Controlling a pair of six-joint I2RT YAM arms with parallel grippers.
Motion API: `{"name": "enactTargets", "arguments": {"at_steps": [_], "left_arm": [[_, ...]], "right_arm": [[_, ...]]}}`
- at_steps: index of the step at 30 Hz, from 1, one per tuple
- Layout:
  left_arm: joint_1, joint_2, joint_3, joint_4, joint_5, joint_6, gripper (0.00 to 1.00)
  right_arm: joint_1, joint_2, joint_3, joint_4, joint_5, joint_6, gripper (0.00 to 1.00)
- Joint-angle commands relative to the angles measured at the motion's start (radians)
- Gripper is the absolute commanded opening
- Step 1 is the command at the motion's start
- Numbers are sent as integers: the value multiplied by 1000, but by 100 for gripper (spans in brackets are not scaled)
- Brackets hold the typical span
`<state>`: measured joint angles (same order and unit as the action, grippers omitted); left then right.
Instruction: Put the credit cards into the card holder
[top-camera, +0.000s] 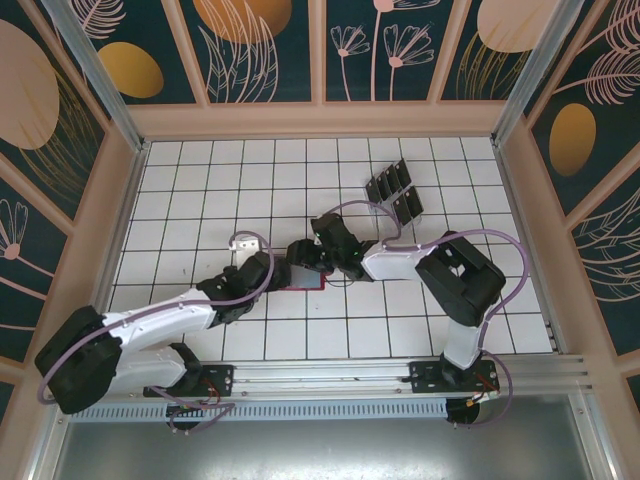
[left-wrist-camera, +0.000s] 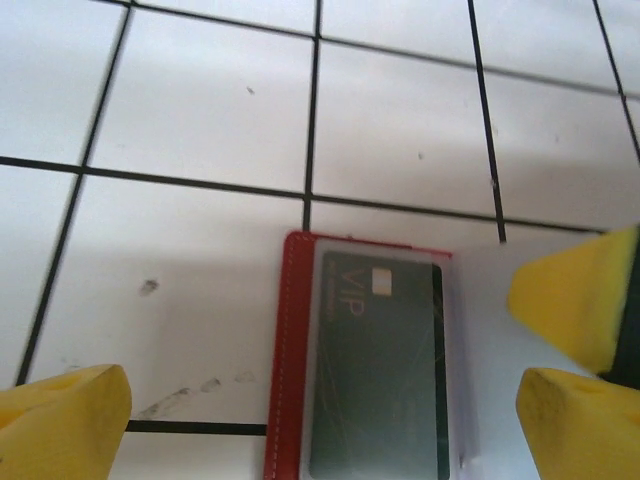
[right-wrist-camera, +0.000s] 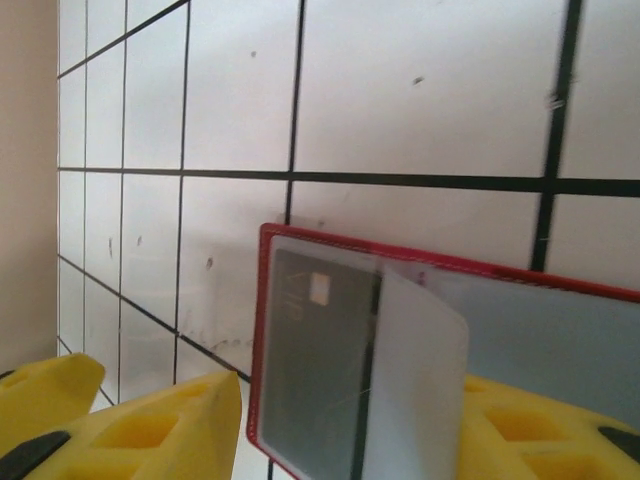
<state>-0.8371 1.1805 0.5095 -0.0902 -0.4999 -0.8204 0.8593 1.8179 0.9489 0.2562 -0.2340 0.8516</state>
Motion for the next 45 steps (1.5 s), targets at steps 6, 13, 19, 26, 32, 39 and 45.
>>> {"name": "enactTargets", "arguments": {"at_steps": [6, 13, 19, 26, 32, 39, 45], "left_arm": [[4, -140, 14, -81, -101, -92, 99], [3, -160, 4, -99, -102, -105, 98], [4, -154, -9, -83, -101, -103, 99], [9, -93, 11, -58, -105, -48, 98], [104, -3, 59, -14, -3, 42, 99], [166, 147, 125, -16, 51, 129, 99], [174, 206, 129, -3, 58, 134, 98]], "right_arm": [[48, 114, 139, -62, 1, 0, 50], [57, 225, 213, -56, 1, 11, 50], [50, 176, 188, -45, 0, 3, 50], [4, 13, 166, -25, -20, -53, 51], [-100, -167, 143, -186, 41, -139, 51], [-298, -276, 135, -408, 136, -302, 51], [-409, -215, 233, -540, 245, -465, 48]]}}
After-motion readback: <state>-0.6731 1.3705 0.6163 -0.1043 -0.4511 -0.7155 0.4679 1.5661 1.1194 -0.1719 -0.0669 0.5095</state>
